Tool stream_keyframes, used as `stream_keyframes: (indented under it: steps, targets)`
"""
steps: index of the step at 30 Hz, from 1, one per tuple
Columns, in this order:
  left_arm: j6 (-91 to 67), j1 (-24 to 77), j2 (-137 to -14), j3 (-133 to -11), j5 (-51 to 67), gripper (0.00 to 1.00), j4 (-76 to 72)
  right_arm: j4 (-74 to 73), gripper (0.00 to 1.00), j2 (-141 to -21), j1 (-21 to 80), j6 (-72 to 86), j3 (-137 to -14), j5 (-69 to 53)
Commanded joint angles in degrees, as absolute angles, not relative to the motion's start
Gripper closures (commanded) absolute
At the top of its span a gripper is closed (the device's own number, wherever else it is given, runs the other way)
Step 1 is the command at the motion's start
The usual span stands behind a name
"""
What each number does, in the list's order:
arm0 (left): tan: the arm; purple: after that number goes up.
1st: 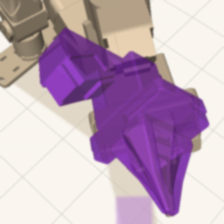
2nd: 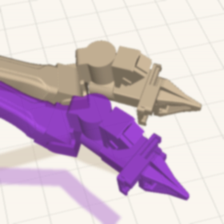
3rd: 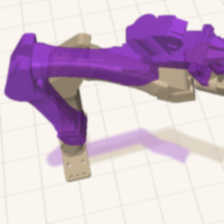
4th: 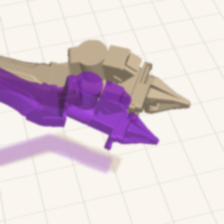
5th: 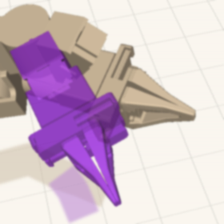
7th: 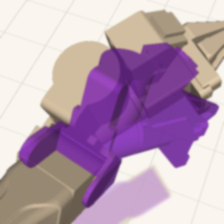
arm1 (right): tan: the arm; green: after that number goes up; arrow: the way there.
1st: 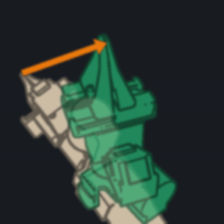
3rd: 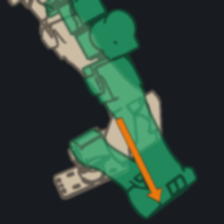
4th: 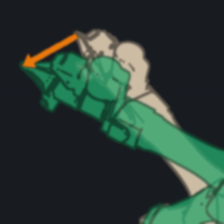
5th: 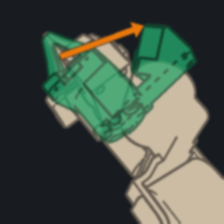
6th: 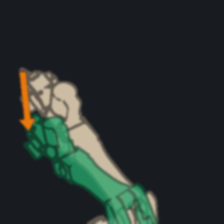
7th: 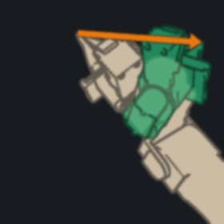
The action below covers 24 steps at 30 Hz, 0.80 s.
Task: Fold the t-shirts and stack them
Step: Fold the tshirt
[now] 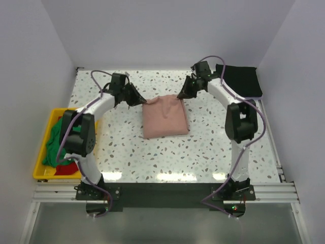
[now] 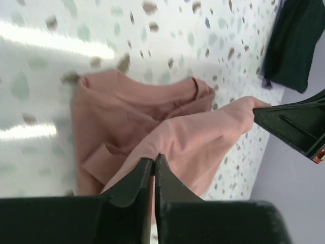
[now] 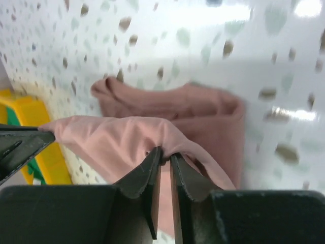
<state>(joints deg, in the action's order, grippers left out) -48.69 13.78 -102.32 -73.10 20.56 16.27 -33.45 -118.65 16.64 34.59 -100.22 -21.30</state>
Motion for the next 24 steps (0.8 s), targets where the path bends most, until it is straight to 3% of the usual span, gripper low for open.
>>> stream_keyframes:
  steps: [1, 3, 5, 8, 10, 14, 20, 24]
  targets:
    - [-47.2, 10.55, -111.94, -80.66, 25.82, 0.8, 6.09, -32.61, 0.81, -129.33, 13.98, 33.13, -112.62, -27.59]
    - [-46.85, 9.41, -115.56, -84.01, 26.71, 0.48, 6.25, -34.09, 0.67, -132.7, 13.28, 32.87, -117.14, -25.59]
    - [-46.58, 8.36, -117.77, -85.6, 29.44, 0.37, 3.44, -37.17, 0.55, -132.81, 12.92, 31.21, -119.62, -24.62]
    - [-45.27, 7.3, -116.72, -85.26, 28.57, 0.31, 3.51, -33.67, 0.38, -126.07, 12.31, 31.02, -111.47, -20.4]
    - [-44.65, 7.38, -114.97, -83.42, 26.91, 0.31, 4.39, -32.17, 0.36, -122.54, 12.13, 30.5, -105.59, -17.16]
    - [-44.91, 8.61, -109.87, -77.44, 23.39, 0.38, 5.01, -29.71, 0.37, -115.33, 13.09, 29.19, -96.87, -14.87]
    - [-43.16, 14.49, -105.47, -74.88, 18.9, 0.74, 7.56, -28.65, 0.45, -109.86, 19.77, 27.51, -89.48, -8.09]
    - [-42.89, 18.1, -107.13, -75.32, 16.7, 0.86, 8.26, -27.25, 0.47, -110.21, 24.07, 26.98, -86.67, -6.59]
